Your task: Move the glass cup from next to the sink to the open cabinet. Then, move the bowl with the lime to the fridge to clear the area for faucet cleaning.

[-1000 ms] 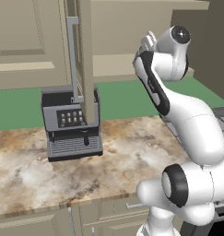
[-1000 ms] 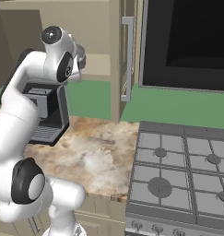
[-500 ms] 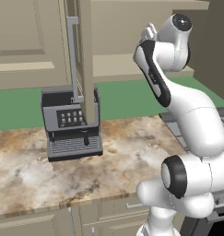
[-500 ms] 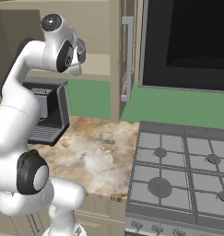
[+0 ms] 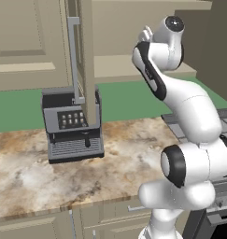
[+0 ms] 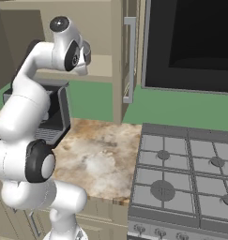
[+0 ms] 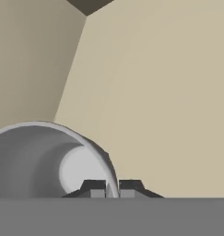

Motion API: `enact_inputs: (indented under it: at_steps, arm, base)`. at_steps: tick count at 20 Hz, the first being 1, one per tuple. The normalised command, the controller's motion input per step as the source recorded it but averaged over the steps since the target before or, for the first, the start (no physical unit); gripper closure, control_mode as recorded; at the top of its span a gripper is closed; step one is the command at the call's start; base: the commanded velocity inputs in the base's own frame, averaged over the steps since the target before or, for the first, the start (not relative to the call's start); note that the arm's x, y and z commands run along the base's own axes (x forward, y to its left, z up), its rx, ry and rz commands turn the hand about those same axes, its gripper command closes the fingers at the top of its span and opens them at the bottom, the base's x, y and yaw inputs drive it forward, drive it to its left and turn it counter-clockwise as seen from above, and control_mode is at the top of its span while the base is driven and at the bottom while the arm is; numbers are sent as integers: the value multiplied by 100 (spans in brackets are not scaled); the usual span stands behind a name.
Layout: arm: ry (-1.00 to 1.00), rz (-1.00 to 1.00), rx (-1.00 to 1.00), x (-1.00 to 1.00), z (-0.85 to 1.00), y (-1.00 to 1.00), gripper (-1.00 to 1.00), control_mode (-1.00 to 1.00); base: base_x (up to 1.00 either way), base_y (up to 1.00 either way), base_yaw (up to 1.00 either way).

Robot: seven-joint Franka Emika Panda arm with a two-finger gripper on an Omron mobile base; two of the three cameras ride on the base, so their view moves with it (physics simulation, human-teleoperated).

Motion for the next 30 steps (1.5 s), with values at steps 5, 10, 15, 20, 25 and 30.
enact_inputs:
  at_steps: [5,10,15,20,25,30]
  arm:
    - [1,-2,-3,52,-13,0,-100,-100]
    - [-1,-4,0,24,7,0,-100,-100]
    - [-4,-10,0,38,39,5,-100,-100]
    - [-7,-13,0,37,53,10,-100,-100]
    - [-7,-8,0,-1,53,9,-100,-100]
    - [-14,-4,0,-100,5,-7,-100,-100]
  base:
    - [0,0,0]
    - [0,0,0]
    - [0,0,0]
    - [0,0,0]
    - [0,0,0]
    - [0,0,0]
